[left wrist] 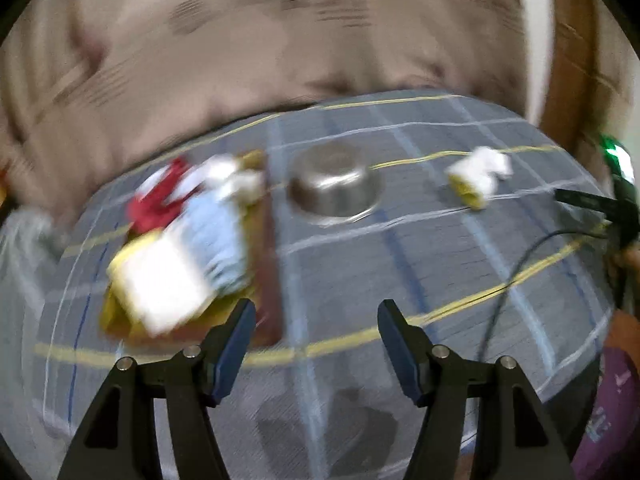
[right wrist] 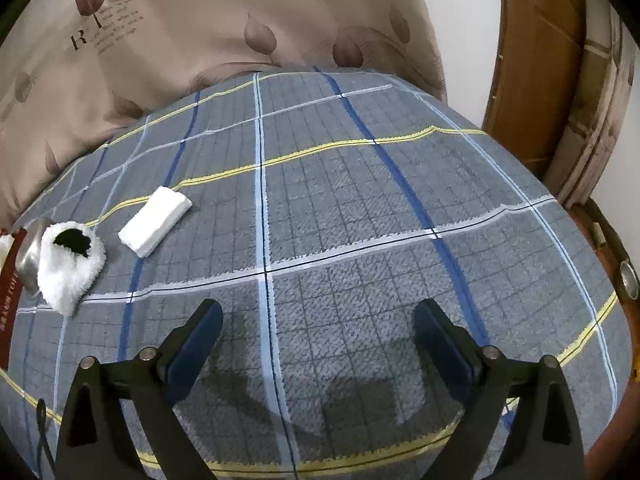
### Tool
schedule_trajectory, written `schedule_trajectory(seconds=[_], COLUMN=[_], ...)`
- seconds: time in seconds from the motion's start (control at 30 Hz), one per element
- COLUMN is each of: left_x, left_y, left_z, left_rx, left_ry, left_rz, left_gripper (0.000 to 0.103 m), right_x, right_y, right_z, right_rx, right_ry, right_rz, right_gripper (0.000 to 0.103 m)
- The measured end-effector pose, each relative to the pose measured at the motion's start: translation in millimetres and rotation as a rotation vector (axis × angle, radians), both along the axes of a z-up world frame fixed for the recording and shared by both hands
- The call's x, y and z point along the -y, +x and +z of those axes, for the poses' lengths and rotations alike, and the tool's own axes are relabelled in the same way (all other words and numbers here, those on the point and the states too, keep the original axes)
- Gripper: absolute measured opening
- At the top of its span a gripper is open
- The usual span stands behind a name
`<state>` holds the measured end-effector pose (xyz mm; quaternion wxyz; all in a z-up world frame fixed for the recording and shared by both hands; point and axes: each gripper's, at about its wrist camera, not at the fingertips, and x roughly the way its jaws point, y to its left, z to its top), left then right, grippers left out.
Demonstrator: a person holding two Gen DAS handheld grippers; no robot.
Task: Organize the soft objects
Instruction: 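Reach the left gripper to the white fluffy cloth and grasp it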
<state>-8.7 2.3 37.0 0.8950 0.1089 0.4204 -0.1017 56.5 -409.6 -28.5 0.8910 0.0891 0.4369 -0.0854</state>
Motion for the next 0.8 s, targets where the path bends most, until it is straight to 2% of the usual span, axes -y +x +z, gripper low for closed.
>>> schedule_trajectory(seconds=[0.23,0.37,0.47,0.67,0.8], left_x=[86.9,132.3,154.9,176.5,191.1], left_y=[65.6,96.6,116.2,145.0,157.1], left_z=[8.3,2.6,-7.8,-28.3,-45.2], left_rx=[-0.084,-0.075,-0.090,-0.176,-0.225], left_ry=[-0.028,0.053,0.097,0.069,0.080], left_rz=[-0.309,-0.442,-0.488,-0.579,-0.621], left_gripper=[0.065,0.065,0.065,0.065,0.065], right_x=[-2.1,-3.2,-4.1,-4.7,-5.6], right_y=[-3.2,-4.7,-4.8,-5.8,-4.9], right_z=[1.4,2.3,2.5,3.7,4.0], right_rx=[0.028,0.040,0.046,0.062,0.065], right_ry=[0.030,0.042,0.052,0.076,0.082], right_rz=[0.048,0.068,0.088,0.116,0.133], right_gripper=[0.097,0.097,0.097,0.097,0.097])
